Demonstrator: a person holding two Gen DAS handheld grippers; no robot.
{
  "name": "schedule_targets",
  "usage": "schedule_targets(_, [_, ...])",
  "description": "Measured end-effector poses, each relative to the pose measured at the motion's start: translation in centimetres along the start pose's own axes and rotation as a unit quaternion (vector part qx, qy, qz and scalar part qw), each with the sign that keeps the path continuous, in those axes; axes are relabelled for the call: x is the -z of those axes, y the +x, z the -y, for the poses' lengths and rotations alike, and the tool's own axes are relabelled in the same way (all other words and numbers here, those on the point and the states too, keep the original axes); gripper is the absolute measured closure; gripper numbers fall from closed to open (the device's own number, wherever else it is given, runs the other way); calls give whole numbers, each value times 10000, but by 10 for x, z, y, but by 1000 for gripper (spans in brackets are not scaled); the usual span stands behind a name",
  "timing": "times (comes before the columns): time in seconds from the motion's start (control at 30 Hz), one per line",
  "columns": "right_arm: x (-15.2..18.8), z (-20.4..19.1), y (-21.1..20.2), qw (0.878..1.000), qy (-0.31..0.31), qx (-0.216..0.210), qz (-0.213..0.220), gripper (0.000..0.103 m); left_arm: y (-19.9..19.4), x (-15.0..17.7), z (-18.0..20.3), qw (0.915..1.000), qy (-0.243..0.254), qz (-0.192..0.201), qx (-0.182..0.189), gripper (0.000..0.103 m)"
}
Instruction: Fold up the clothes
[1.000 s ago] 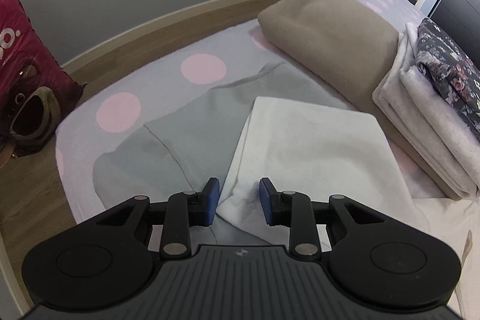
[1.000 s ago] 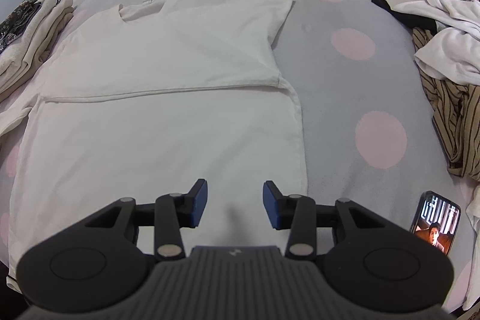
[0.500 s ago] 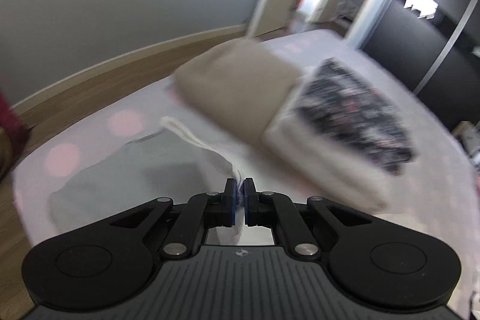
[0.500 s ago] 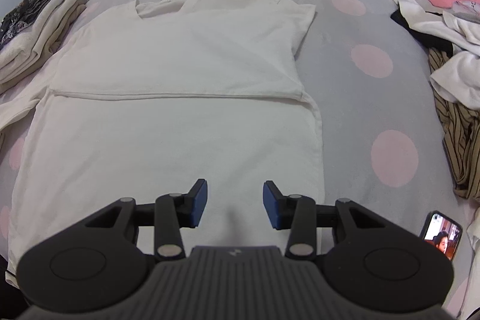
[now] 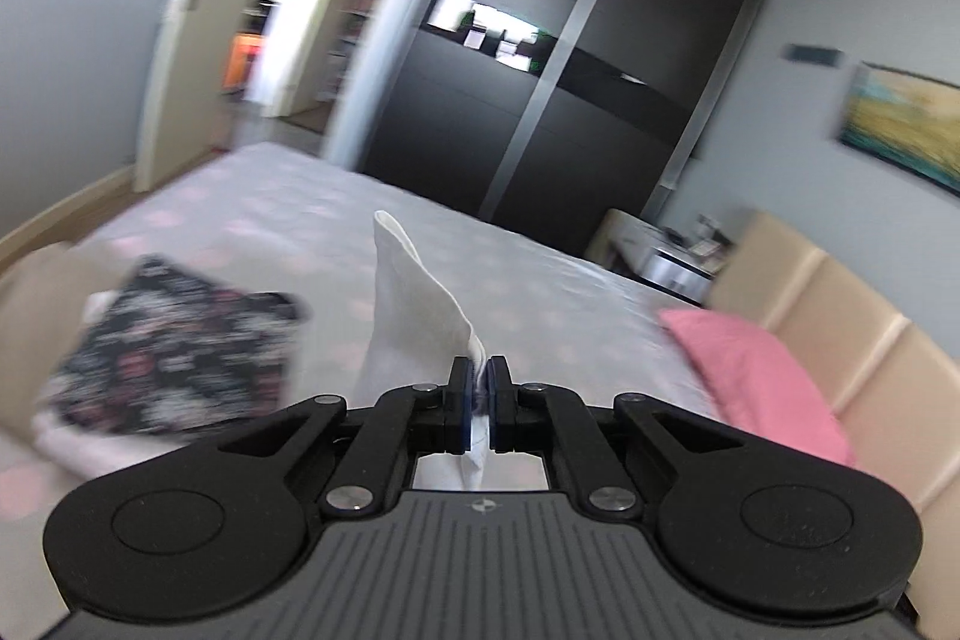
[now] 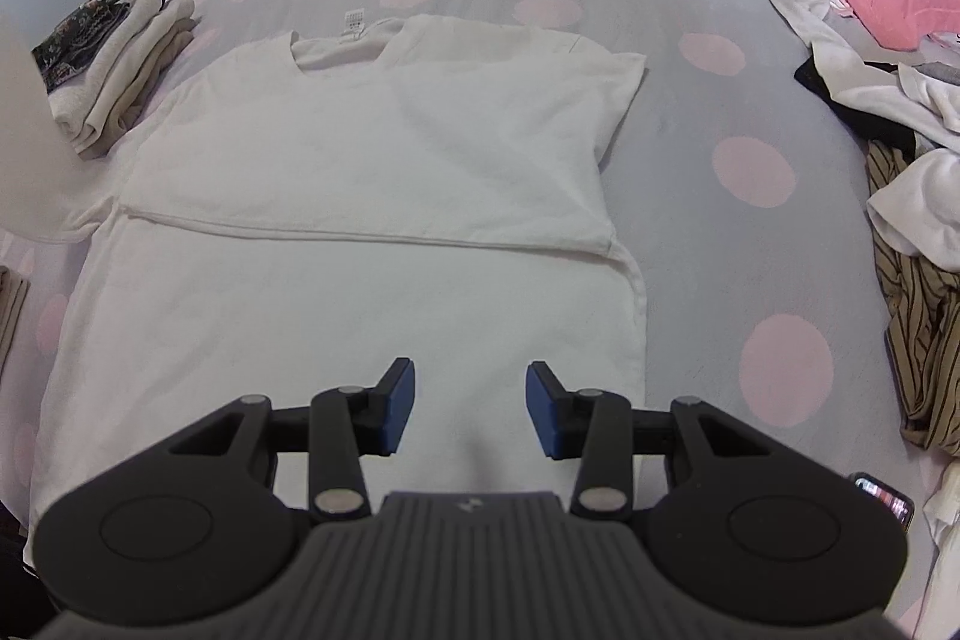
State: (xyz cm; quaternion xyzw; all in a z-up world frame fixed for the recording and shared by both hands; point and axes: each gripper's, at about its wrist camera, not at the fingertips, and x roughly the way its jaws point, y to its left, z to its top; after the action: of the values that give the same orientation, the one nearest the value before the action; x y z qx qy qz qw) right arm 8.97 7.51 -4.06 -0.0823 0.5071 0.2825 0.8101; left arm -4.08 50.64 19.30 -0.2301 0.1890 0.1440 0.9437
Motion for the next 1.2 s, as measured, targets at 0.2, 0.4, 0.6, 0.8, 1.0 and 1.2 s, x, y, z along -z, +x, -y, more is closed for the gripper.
schedule_targets(0.2, [-21, 20, 0, 9999, 13, 88, 125, 58, 65, 28, 79, 9955, 431, -541, 652, 100])
schedule_targets(0.4, [-41, 39, 6, 9998, 3, 134, 175, 58, 136, 79, 138, 9815, 637, -1292, 1257, 100])
schedule_targets(0.6, [-55, 57, 28, 9997, 60, 247, 49, 58, 205, 149, 177, 9636, 803, -2022, 1556, 100])
schedule_targets(0.8, [-57, 75, 55, 9987, 336, 252, -300, 58, 261, 226, 188, 9414, 824, -2849, 1609, 100])
schedule_targets(1.0, [-59, 81, 73, 9973, 499, 197, -511, 58, 281, 264, 180, 9239, 699, -3394, 1625, 78])
schedule_targets(1.2, [-83, 77, 88, 9974, 624, -25, -360, 58, 270, 233, 150, 9353, 721, -3165, 1407, 75])
